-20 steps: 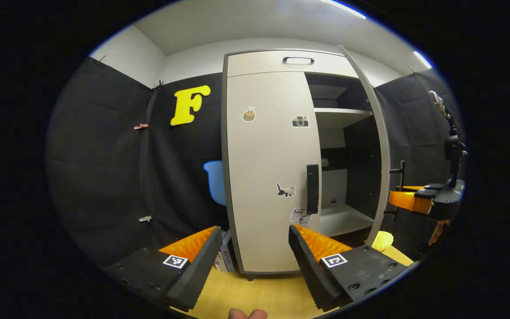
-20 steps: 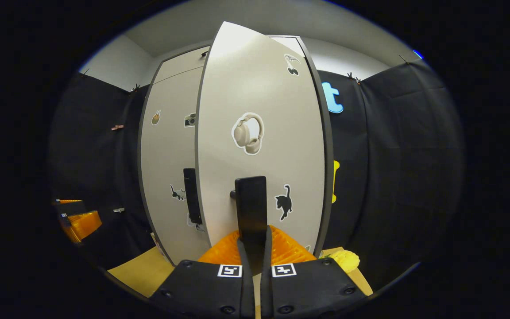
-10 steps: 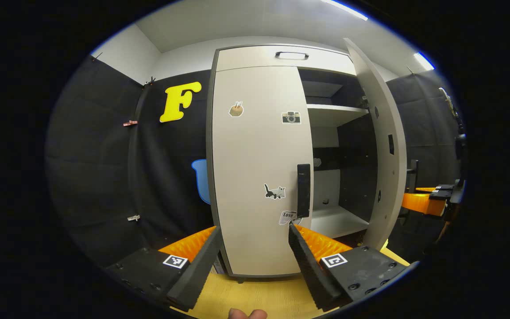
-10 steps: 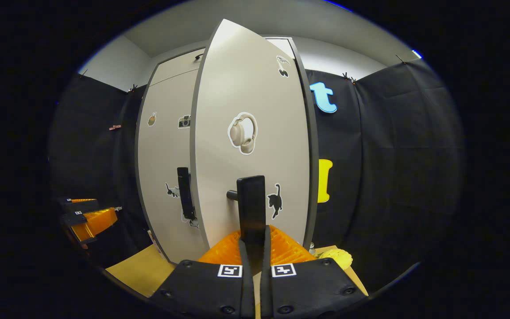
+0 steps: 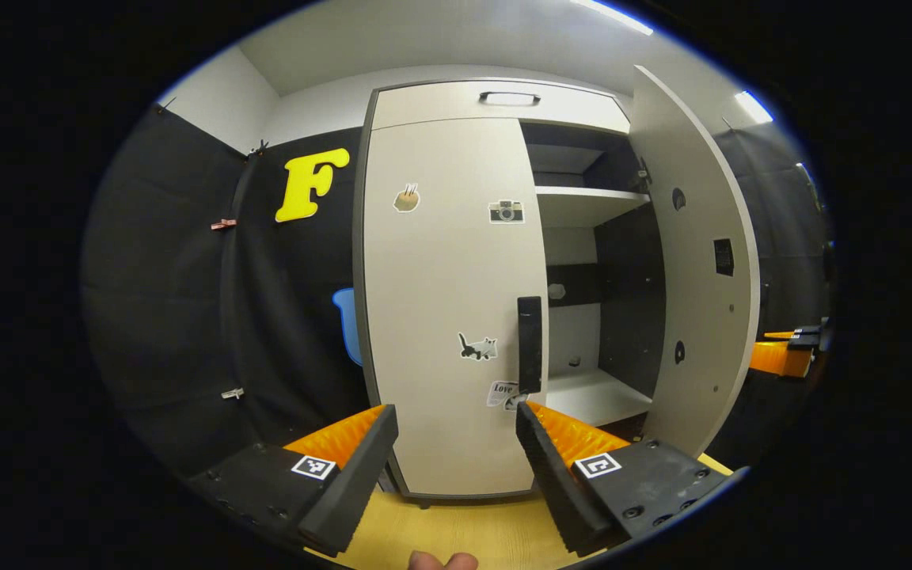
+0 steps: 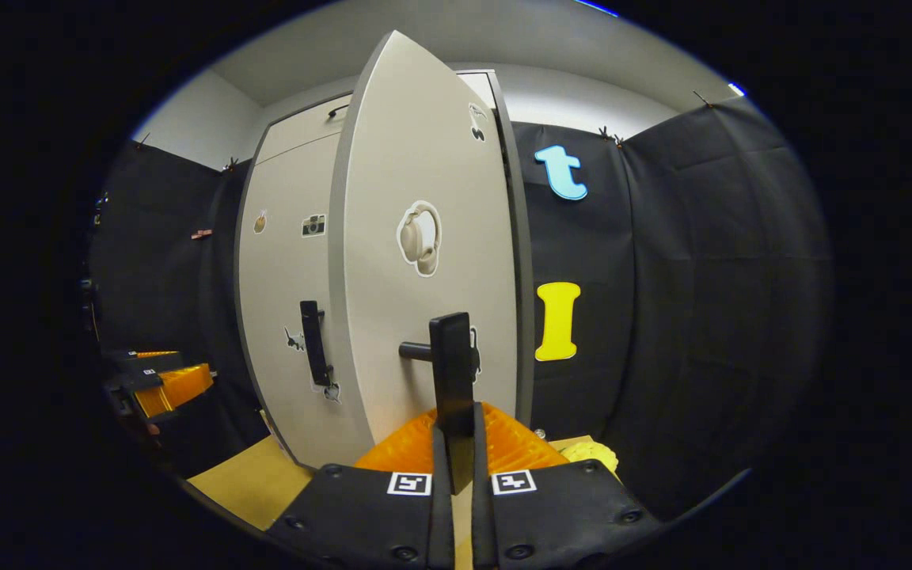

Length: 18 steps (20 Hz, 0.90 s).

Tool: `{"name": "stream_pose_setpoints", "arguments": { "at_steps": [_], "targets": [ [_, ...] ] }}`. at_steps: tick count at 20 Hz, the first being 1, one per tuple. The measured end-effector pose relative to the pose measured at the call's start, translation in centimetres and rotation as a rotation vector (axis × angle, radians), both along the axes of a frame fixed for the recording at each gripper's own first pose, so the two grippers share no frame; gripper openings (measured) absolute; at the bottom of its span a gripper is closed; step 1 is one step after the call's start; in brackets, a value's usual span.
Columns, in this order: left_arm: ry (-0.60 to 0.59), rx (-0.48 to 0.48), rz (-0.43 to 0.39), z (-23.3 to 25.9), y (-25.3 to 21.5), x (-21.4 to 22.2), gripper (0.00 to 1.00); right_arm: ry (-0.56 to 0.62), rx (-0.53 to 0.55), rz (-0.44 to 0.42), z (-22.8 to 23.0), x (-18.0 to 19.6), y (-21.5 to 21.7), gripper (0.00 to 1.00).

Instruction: Open the right door of the double-door shoe cabinet with the right hand, and open the left door with the left hand.

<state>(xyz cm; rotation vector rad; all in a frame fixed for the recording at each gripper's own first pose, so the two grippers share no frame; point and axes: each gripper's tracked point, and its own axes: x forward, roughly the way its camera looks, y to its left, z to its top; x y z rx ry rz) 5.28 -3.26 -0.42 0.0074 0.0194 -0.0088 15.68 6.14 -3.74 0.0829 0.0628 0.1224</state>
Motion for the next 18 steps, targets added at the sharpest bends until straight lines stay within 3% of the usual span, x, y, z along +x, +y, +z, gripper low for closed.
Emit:
{"name": "stream_pose_setpoints", "arguments": {
  "at_steps": [3, 8, 9, 11, 12, 13, 14, 15, 18],
  "targets": [
    [-0.005, 0.001, -0.006, 0.3, -0.9, -0.1, 0.94, 0.004, 0.007, -0.033, -0.1, -0.2, -0.7, 0.13],
    [-0.014, 0.006, -0.031, 0.9, -3.2, -0.1, 0.94, -0.028, -0.025, -0.177, 0.5, 0.0, -4.4, 0.11],
    [-0.015, 0.008, -0.038, 1.0, -3.7, -0.1, 0.94, 0.003, 0.011, -0.148, 0.0, -0.1, -4.3, 0.11],
    [-0.014, 0.012, -0.049, 1.0, -4.6, 0.0, 0.94, 0.001, 0.107, -0.107, 0.4, -1.5, -3.1, 0.23],
    [-0.010, 0.014, -0.053, 0.9, -5.0, 0.1, 0.94, 0.000, 0.116, -0.101, 0.6, -1.6, -3.1, 0.39],
    [-0.006, 0.016, -0.057, 0.8, -5.4, 0.1, 0.94, -0.001, 0.105, -0.103, 0.7, -1.7, -2.9, 0.38],
    [-0.002, 0.017, -0.061, 0.8, -5.7, 0.2, 0.94, -0.008, 0.081, -0.111, 0.5, -2.0, -3.5, 0.43],
    [-0.001, 0.020, -0.066, 0.8, -6.0, 0.3, 0.94, -0.014, 0.050, -0.117, 0.4, -2.3, -3.7, 0.39],
    [-0.010, 0.024, -0.066, 1.3, -6.6, 0.6, 0.94, -0.022, -0.027, -0.146, 0.4, -3.4, -5.0, 0.42]
  ]
}}
